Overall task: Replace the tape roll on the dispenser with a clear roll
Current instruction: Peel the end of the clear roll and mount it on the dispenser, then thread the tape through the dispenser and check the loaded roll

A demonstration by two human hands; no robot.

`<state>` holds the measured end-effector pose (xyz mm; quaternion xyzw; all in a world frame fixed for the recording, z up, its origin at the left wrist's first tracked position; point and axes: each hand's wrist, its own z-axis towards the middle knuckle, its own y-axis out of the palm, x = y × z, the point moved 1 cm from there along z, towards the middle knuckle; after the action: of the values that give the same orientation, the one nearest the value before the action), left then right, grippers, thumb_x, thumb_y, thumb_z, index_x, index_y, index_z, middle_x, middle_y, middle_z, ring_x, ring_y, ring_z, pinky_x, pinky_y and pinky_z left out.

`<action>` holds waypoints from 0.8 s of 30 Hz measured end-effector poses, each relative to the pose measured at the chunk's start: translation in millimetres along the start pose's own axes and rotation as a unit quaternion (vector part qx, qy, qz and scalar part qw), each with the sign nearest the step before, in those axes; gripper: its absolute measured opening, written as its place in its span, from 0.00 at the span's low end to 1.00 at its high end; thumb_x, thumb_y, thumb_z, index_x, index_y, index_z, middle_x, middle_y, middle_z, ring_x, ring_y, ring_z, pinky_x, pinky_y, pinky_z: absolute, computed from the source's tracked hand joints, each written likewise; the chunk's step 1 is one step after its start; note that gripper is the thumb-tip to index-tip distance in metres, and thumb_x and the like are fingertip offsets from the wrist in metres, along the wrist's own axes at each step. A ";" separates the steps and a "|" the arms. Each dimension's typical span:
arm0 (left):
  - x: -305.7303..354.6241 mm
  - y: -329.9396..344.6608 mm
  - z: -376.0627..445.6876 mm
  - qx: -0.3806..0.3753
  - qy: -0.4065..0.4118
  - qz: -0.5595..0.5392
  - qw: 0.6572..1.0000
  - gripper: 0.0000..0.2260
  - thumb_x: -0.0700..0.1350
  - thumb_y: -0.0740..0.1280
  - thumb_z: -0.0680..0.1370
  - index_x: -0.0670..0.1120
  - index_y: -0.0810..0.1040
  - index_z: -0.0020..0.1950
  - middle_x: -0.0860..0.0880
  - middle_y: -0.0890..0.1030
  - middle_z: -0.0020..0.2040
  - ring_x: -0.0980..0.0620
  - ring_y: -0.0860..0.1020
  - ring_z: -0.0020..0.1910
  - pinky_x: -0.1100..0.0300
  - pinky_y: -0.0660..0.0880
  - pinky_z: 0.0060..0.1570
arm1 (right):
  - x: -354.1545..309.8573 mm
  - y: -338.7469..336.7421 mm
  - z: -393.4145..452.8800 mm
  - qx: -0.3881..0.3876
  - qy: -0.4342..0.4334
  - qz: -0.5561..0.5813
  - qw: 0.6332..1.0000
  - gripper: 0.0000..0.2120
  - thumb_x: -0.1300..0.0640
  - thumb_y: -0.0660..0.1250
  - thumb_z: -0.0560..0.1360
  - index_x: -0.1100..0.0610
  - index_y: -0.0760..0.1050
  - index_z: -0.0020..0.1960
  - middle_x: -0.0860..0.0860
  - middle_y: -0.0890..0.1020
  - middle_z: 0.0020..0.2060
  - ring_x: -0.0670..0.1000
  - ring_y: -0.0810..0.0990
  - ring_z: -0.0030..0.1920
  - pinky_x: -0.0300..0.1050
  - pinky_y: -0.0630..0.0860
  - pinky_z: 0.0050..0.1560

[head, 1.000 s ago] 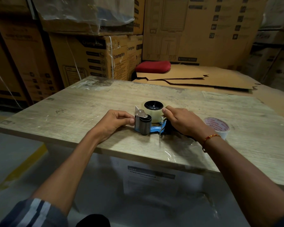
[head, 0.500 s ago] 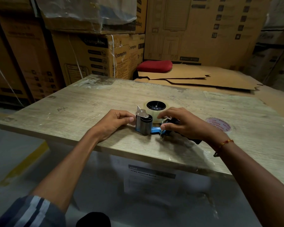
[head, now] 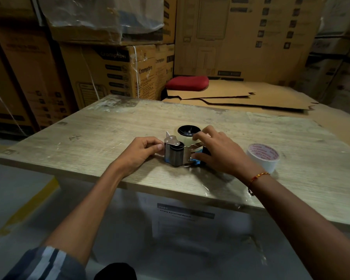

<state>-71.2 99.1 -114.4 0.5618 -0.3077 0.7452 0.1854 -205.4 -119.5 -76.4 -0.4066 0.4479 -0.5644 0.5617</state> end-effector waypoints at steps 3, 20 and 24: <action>0.4 1.1 0.1 0.007 0.001 0.005 1.000 0.08 0.37 0.64 0.81 0.41 0.83 0.50 0.47 0.86 0.46 0.57 0.82 0.45 0.58 0.74 0.49 | 4.8 -4.2 -9.6 0.001 0.110 0.019 0.994 0.37 0.33 0.68 0.74 0.48 0.59 0.76 0.55 0.70 0.69 0.59 0.79 0.57 0.51 0.79 0.50; 15.7 6.7 14.7 0.097 0.045 -0.085 0.991 0.08 0.45 0.71 0.77 0.41 0.85 0.48 0.49 0.84 0.39 0.54 0.80 0.41 0.55 0.77 0.49 | 18.1 -13.4 -13.7 -0.232 0.196 0.495 0.814 0.12 0.52 0.73 0.77 0.58 0.78 0.56 0.51 0.82 0.32 0.48 0.79 0.29 0.41 0.79 0.29; 32.0 3.4 43.8 0.052 0.045 -0.100 0.993 0.09 0.48 0.71 0.73 0.42 0.83 0.46 0.49 0.82 0.38 0.53 0.79 0.40 0.57 0.78 0.47 | 24.4 -9.7 -7.5 -0.205 0.206 0.534 0.794 0.13 0.52 0.72 0.77 0.58 0.77 0.57 0.53 0.81 0.34 0.48 0.78 0.29 0.40 0.78 0.27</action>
<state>-51.3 65.1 -77.0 0.5645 -0.2026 0.7623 0.2433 -216.1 -143.8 -70.2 -0.0826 0.8042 -0.1404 0.5716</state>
